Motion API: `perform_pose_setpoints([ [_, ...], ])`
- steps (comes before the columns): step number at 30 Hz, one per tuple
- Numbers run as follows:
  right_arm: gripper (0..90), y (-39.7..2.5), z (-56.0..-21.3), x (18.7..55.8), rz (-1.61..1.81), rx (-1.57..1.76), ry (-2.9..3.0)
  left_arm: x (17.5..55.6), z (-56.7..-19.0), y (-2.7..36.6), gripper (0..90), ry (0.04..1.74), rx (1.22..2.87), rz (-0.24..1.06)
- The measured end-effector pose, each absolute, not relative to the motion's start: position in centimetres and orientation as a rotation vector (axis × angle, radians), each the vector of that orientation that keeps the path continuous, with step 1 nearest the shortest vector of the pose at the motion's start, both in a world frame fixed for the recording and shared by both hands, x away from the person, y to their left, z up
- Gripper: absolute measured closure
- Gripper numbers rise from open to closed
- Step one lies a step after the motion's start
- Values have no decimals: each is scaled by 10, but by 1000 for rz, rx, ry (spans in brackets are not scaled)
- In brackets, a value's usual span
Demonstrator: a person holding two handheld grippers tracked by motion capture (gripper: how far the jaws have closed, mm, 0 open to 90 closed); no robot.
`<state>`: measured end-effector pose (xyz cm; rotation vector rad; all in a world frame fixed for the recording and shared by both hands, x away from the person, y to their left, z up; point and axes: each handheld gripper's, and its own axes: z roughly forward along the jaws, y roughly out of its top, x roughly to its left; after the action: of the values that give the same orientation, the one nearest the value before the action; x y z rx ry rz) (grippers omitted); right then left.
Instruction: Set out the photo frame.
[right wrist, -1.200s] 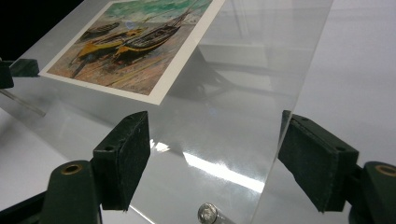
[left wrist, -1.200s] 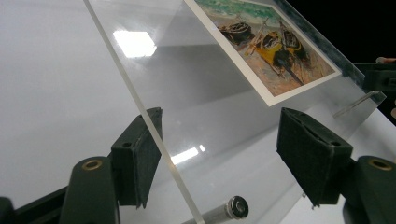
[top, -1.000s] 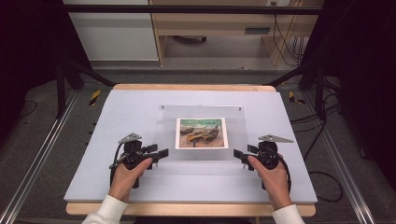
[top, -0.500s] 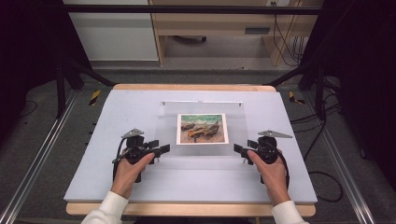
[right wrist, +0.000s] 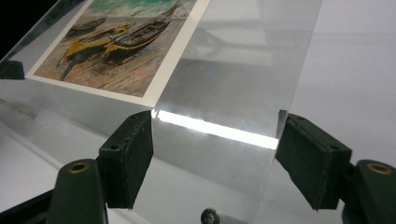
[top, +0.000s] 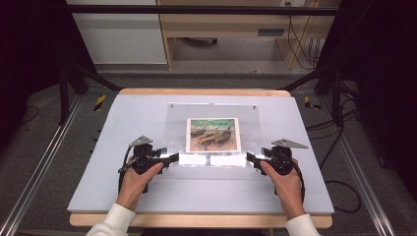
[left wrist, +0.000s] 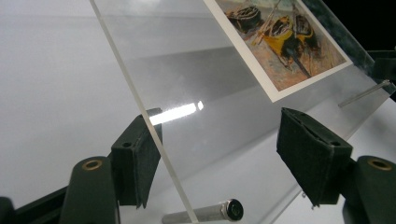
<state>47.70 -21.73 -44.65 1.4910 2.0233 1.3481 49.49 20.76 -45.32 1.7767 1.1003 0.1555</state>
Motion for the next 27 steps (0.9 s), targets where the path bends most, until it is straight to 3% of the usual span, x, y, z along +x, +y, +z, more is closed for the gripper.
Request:
perform_pose_setpoints([
  [27,422,-221,-443,455,1328,1431,2005,473,-453,210,386,1081,1776,214],
])
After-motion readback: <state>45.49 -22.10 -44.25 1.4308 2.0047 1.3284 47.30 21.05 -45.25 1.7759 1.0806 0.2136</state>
